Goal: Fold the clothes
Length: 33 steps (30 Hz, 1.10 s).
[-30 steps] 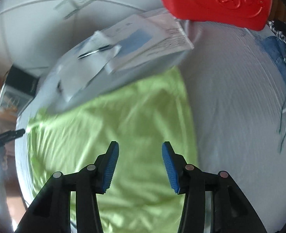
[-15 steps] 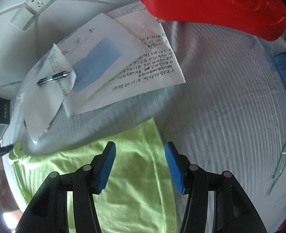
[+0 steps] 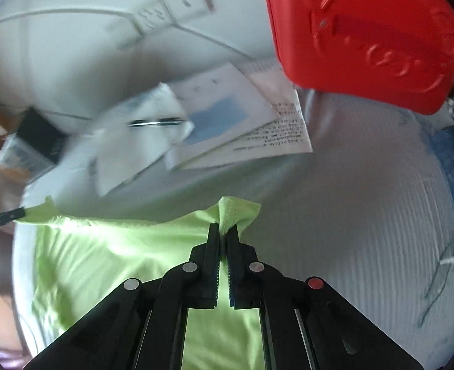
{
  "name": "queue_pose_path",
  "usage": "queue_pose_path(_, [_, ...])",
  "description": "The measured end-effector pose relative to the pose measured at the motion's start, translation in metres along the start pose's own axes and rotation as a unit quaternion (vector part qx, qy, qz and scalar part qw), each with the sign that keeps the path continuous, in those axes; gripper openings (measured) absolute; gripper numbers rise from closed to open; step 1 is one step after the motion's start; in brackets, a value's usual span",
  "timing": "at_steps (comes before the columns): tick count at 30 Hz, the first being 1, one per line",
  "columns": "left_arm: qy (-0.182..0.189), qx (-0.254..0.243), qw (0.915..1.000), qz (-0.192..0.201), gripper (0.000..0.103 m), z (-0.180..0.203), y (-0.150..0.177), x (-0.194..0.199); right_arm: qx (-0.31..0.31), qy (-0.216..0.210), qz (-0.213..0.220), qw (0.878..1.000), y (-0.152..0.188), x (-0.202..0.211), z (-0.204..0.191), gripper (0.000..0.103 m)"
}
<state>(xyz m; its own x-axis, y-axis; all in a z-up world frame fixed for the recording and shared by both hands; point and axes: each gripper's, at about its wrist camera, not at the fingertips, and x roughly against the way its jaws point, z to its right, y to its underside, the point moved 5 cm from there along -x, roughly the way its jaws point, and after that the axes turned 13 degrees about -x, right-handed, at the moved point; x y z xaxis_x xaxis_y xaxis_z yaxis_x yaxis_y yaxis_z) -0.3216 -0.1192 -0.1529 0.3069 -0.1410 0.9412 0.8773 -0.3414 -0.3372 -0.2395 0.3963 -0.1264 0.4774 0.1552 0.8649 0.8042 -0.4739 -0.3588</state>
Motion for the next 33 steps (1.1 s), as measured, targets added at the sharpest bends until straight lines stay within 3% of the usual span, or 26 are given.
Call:
queue_pose_path(2, [-0.001,-0.015,0.9998,-0.015,0.004,0.008,0.022,0.002,0.018,-0.003,-0.001,1.000,0.026,0.016,0.008,0.004])
queue_pose_path(4, [-0.002,-0.021,0.9982,-0.056,0.006,0.013,0.050,-0.005,0.020,0.021,-0.024,0.999,0.052,0.015,0.020,0.011])
queue_pose_path(6, [-0.001,-0.007,0.9962,-0.087,0.007,0.013,0.070,-0.014,0.003,0.047,-0.049,0.998,0.072,0.009,0.038,0.024])
queue_pose_path(9, [0.009,0.035,0.9956,-0.087,0.007,0.011,0.085,-0.008,-0.027,0.049,-0.058,0.997,0.087,0.008,0.052,0.024])
queue_pose_path(13, [-0.001,0.072,0.9947,-0.074,0.007,-0.004,0.086,-0.003,-0.036,0.034,-0.058,0.997,0.087,0.018,0.046,0.030])
queue_pose_path(21, [-0.007,0.134,0.9857,-0.101,0.007,-0.048,0.063,-0.057,-0.112,0.040,-0.080,0.990,0.067,0.006,0.043,0.036])
queue_pose_path(25, [0.006,0.110,0.9881,-0.107,0.008,-0.042,0.049,-0.074,-0.124,0.087,-0.080,0.985,0.050,-0.015,0.047,0.040])
queue_pose_path(33, [0.031,0.102,0.9886,-0.106,0.008,-0.036,0.042,-0.086,-0.114,0.093,-0.110,0.983,0.055,-0.045,0.045,0.041])
